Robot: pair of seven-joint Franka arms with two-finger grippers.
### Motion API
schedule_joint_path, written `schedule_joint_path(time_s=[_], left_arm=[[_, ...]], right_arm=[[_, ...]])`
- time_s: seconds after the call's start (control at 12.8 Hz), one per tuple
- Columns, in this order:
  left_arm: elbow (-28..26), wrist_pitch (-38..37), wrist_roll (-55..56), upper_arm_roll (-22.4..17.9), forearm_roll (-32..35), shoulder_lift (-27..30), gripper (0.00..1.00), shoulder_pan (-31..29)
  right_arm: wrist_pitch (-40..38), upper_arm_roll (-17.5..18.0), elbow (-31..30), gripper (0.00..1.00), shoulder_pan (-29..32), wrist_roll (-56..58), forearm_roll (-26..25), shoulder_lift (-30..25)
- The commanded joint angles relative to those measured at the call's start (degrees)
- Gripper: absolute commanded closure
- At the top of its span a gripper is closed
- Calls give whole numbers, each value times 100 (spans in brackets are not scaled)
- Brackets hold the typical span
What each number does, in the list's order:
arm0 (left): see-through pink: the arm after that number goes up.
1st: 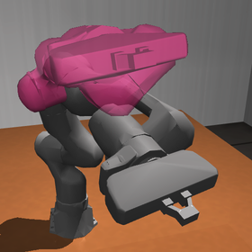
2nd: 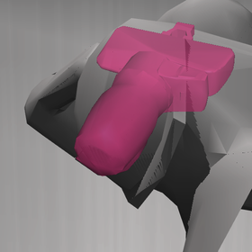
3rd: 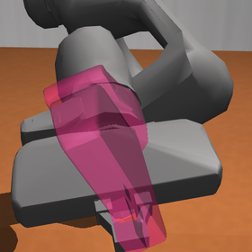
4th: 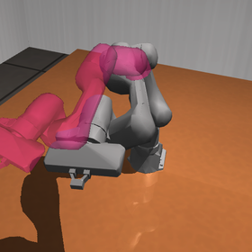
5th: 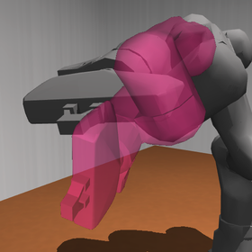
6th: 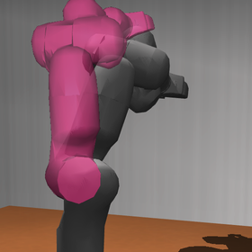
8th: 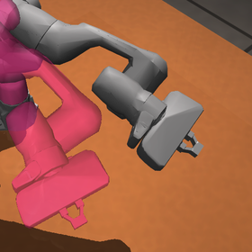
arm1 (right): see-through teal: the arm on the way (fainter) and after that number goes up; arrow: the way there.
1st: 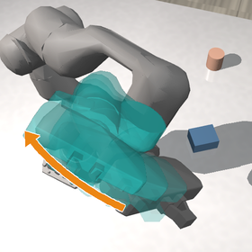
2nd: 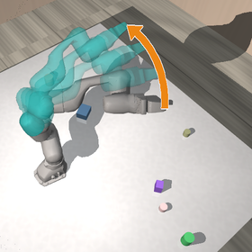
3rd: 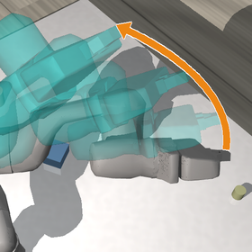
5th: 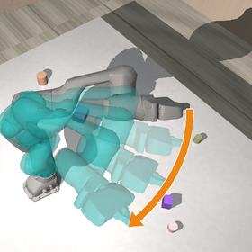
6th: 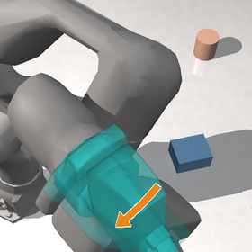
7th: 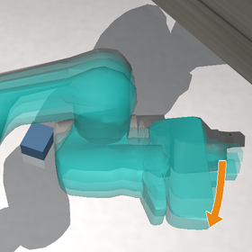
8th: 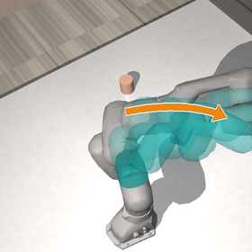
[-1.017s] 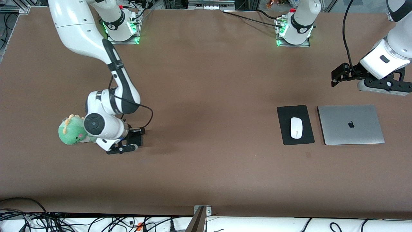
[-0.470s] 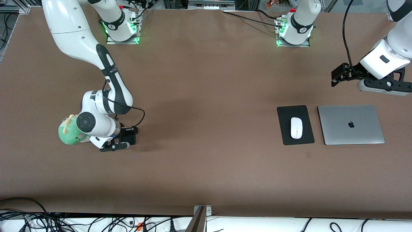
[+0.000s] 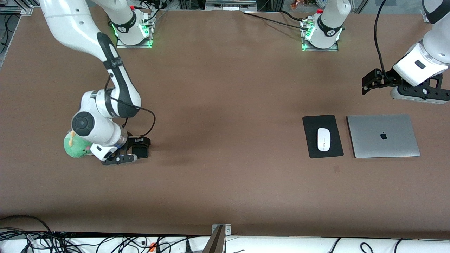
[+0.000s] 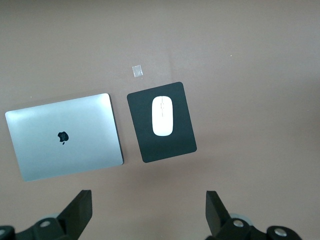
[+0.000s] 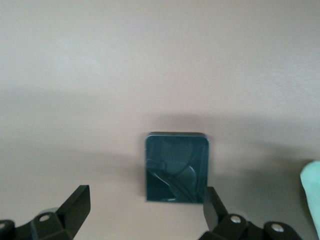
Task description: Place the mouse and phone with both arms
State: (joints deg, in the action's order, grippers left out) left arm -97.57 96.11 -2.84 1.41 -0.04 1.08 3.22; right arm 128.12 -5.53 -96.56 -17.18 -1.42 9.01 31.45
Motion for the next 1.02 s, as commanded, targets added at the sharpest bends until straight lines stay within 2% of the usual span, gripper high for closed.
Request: schedule_joint_path(time_s=[0.0,0.23,0.47,0.63,0.94], left_arm=[[107,-110,-59,26,92,-11,0,-23],[107,-110,-59,26,92,-11,0,-23],[107,-110,-59,26,92,-11,0,-32],[107,-110,-68,26,92,-11,0,-32],[107,-110,-68,26,92,-11,0,-32]], right_arm=[[-977,17,-13,0,-136,-612,4,-954],[-1972,-26,85,0,-136,-719,-101,-1841],[-2983,-18,138,0,-66,-640,-583,-2624],[-3441,26,190,0,82,-527,-708,-2784],[-3495,35,225,0,382,-78,-673,-2794]])
